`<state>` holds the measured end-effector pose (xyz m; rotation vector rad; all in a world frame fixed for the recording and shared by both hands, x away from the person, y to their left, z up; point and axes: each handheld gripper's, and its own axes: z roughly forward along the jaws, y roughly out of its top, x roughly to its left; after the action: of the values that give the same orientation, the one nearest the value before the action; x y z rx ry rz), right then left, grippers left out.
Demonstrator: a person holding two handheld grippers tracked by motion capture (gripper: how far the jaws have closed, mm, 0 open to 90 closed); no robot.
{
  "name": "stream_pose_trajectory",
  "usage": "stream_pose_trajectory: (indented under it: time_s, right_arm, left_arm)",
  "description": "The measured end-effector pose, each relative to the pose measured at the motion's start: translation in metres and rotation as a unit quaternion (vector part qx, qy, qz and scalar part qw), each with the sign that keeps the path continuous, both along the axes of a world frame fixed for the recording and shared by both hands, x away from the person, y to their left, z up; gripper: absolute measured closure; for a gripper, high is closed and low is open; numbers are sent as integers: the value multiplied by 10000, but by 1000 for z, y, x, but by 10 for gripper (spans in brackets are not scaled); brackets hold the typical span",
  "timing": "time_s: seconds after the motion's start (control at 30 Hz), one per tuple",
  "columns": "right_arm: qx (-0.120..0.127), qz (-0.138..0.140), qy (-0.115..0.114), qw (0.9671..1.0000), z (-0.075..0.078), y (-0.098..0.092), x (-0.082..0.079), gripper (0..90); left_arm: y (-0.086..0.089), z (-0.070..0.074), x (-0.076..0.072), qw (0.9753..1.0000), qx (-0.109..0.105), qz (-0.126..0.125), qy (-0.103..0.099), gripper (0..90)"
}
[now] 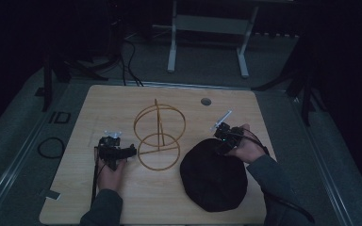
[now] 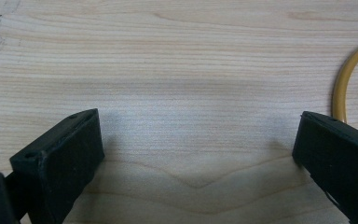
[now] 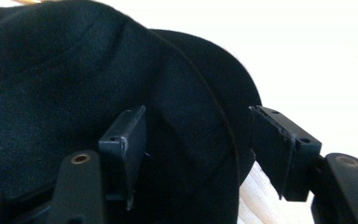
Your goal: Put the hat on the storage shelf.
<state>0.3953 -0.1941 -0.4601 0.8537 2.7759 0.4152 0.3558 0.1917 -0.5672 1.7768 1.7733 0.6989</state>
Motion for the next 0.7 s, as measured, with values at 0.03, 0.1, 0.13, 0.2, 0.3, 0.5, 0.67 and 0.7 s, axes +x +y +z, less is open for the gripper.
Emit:
stream_pose_trajectory:
  time_s: [0.03, 0.1, 0.13, 0.2, 0.3, 0.5, 0.67, 0.7]
  right_arm:
    - [-8, -5, 37, 10000, -1, 0, 0, 356]
    - [-30, -4, 87, 10000, -2, 0, 1, 353]
    - [-31, -14, 120, 9999, -3, 0, 2, 350]
    - [-50, -7, 173, 9998, -4, 0, 4, 338]
    - [-77, -71, 219, 9997, -6, -1, 8, 313]
    - [-78, -271, 498, 9984, -15, -5, 22, 281]
    - [-91, -361, 661, 9971, -24, -5, 28, 310]
    - [-84, -372, 675, 9970, -25, -5, 29, 326]
  left_arm:
    - [0, 0, 0, 10000, -1, 1, -2, 13]
    - [0, 0, 0, 10000, -1, 1, -2, 13]
    - [0, 0, 0, 10000, 1, -1, 0, 13]
    - [0, 0, 0, 10000, 1, -1, 1, 12]
    - [0, 0, 0, 10000, -1, 2, 0, 13]
    - [0, 0, 0, 10000, 2, -6, 3, 13]
    - [0, 0, 0, 10000, 1, -5, 3, 12]
    - [0, 0, 0, 10000, 1, -6, 3, 12]
